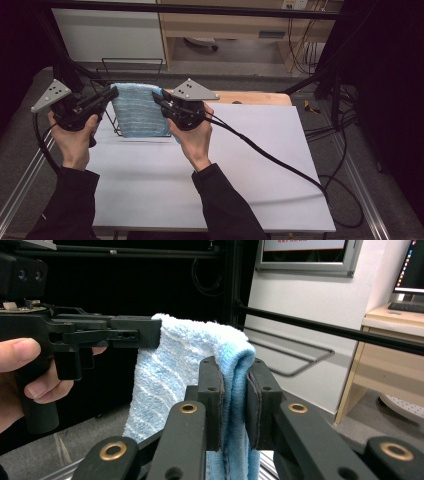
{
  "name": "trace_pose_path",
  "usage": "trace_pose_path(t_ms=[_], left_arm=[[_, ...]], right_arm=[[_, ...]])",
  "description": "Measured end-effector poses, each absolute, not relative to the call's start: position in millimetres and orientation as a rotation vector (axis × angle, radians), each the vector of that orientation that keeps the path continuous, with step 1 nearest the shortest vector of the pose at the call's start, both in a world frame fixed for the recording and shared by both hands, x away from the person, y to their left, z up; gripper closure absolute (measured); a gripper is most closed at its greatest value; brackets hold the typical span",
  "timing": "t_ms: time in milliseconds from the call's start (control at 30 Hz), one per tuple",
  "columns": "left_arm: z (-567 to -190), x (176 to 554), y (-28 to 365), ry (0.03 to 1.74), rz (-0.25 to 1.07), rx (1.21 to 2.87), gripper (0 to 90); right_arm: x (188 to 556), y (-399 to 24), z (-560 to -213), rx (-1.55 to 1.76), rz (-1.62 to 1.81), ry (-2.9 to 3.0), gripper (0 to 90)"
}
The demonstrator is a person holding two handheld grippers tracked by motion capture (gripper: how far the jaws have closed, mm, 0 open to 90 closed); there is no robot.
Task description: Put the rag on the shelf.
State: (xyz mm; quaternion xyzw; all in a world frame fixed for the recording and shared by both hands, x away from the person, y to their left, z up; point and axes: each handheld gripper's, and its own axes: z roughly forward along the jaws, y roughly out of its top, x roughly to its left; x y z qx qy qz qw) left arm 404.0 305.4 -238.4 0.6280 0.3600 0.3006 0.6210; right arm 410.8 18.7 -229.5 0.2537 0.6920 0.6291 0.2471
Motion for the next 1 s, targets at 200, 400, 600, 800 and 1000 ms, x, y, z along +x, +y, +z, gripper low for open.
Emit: trace_pose_path(t_ms=[200,400,600,800,1000], left_arm=[[-226.4,408.9,310.8,0.822,0.714,1.43,82.6],[-215.1,412.1,316.1,0.814,0.729,1.406,82.6],[-202.7,414.4,322.8,0.807,0.756,1.387,82.6],[-190.7,418.0,329.8,0.812,0.78,1.372,82.6],[-181.2,422.9,335.7,0.814,0.795,1.345,82.6]], right_arm=[[414.5,26.6,-218.5,0.672,1.721,1.871,80.1],[418.0,33.1,-206.2,0.652,1.723,1.847,80.1],[420.5,40.9,-194.7,0.626,1.731,1.827,80.1],[424.2,50.9,-183.5,0.602,1.732,1.808,80.1],[430.9,58.7,-173.6,0.59,1.743,1.794,80.1]])
